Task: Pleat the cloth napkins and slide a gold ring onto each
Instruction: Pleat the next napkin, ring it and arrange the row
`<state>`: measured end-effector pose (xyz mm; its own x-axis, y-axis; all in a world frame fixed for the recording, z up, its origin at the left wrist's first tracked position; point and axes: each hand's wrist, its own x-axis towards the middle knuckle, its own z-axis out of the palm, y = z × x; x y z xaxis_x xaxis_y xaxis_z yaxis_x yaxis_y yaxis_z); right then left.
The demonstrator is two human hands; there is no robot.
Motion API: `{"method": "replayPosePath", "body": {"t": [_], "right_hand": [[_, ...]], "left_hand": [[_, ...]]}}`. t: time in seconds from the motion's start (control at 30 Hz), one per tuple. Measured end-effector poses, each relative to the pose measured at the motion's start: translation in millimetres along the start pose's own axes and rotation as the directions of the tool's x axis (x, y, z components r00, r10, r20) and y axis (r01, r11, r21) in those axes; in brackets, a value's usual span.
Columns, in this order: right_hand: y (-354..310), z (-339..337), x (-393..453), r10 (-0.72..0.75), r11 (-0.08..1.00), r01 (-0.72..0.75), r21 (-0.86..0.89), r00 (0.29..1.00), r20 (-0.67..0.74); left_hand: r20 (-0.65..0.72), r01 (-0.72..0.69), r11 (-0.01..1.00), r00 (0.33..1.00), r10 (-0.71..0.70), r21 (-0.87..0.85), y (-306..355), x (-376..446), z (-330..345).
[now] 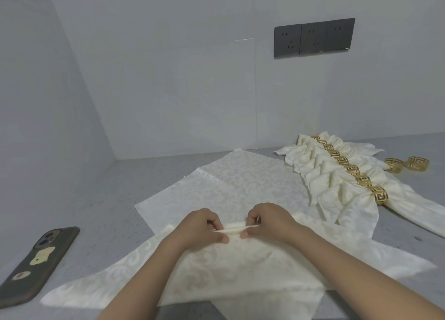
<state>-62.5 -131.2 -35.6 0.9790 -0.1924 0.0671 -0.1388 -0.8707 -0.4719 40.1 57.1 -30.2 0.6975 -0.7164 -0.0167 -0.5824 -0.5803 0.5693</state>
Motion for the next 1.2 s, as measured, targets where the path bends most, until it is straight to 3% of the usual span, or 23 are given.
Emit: {"method": "replayPosePath", "body": {"t": [0.17,0.27,0.43,0.57,0.73,0.83,0.97,1.07,1.2], "right_hand": [[5.4,4.8,-10.7,0.047,0.977,-0.034,0.212,0.997,-0.059],[7.7,16.4,-14.3,0.067,0.97,-0.035,0.239,0.99,-0.127],[8.8,22.0,-10.8,0.023,0.994,-0.007,0.111,0.99,-0.142],[6.7,14.0,-2.8,0.07,0.993,-0.075,-0.086,0.996,-0.053],[0.7,0.2,9.1,0.102,0.992,-0.092,-0.086,0.989,0.108],[-2.8,-3.7,12.4,0.086,0.992,-0.074,-0.102,0.988,0.124],[-3.6,-6.0,13.9,0.045,0.992,-0.051,-0.112,0.997,-0.055],[-0.8,0.7,11.3,-0.112,0.963,0.054,-0.264,0.972,-0.209],[9.5,12.0,2.1,-0.261,0.952,0.195,-0.236,0.919,-0.294]], "left_hand": [[-0.031,0.03,0.981,0.999,-0.036,-0.19,-3.3,-9.5,5.4],[-0.097,0.044,0.974,0.993,-0.067,-0.222,-1.6,-9.6,13.5],[-0.078,0.038,0.996,0.996,-0.044,-0.078,5.8,-4.0,13.4],[-0.066,0.019,0.994,0.998,-0.012,0.11,6.7,3.8,8.8],[0.066,0.096,0.99,0.992,-0.103,0.104,12.5,11.7,1.1],[0.096,0.058,0.984,0.993,-0.075,0.169,15.0,17.5,-2.3],[-0.081,-0.029,0.975,0.996,0.048,0.22,14.9,23.7,1.0],[-0.171,-0.133,0.948,0.967,0.189,0.29,10.5,21.1,5.5],[-0.24,-0.241,0.922,0.917,0.318,0.303,0.1,10.5,10.6]]}}
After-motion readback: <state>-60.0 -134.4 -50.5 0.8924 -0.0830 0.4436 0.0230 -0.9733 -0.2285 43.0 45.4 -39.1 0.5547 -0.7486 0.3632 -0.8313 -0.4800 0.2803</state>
